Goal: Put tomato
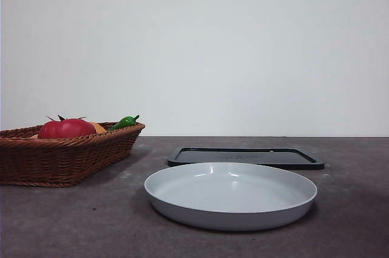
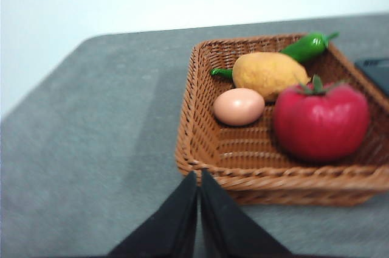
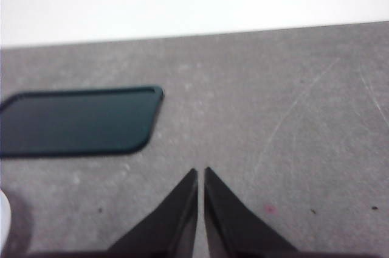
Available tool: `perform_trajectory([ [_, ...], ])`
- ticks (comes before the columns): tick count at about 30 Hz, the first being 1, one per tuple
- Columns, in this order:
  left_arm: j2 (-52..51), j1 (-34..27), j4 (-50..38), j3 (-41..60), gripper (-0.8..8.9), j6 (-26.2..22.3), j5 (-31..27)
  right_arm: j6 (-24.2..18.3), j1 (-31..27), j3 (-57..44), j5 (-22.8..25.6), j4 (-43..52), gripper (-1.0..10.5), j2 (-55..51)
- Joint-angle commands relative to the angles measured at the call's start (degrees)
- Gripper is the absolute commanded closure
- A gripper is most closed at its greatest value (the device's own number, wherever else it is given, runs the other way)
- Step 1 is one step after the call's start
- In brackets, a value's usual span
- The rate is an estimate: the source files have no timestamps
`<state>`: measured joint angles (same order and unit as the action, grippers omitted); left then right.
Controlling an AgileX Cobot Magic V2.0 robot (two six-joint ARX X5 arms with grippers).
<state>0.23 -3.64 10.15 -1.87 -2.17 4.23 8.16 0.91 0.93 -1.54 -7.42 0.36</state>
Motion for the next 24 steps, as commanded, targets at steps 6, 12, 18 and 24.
perform_trajectory([
  [6,-0.04,-0.13,0.5,1.18,8.06,21.35,0.15,7.67,0.04,-0.24,-1.16,1.36,9.4,-0.15],
  [12,-0.04,-0.11,0.57,0.37,8.06,24.39,0.35,11.5,0.04,0.0,-6.6,1.36,9.4,-0.15],
  [18,0.2,-0.11,1.29,-3.82,8.04,26.36,2.05,14.38,0.04,3.39,-7.45,-0.04,9.4,-0.11],
  [24,3.67,-0.11,6.64,-12.04,8.04,27.47,3.43,14.25,0.04,11.1,-7.43,-5.46,9.4,0.44],
])
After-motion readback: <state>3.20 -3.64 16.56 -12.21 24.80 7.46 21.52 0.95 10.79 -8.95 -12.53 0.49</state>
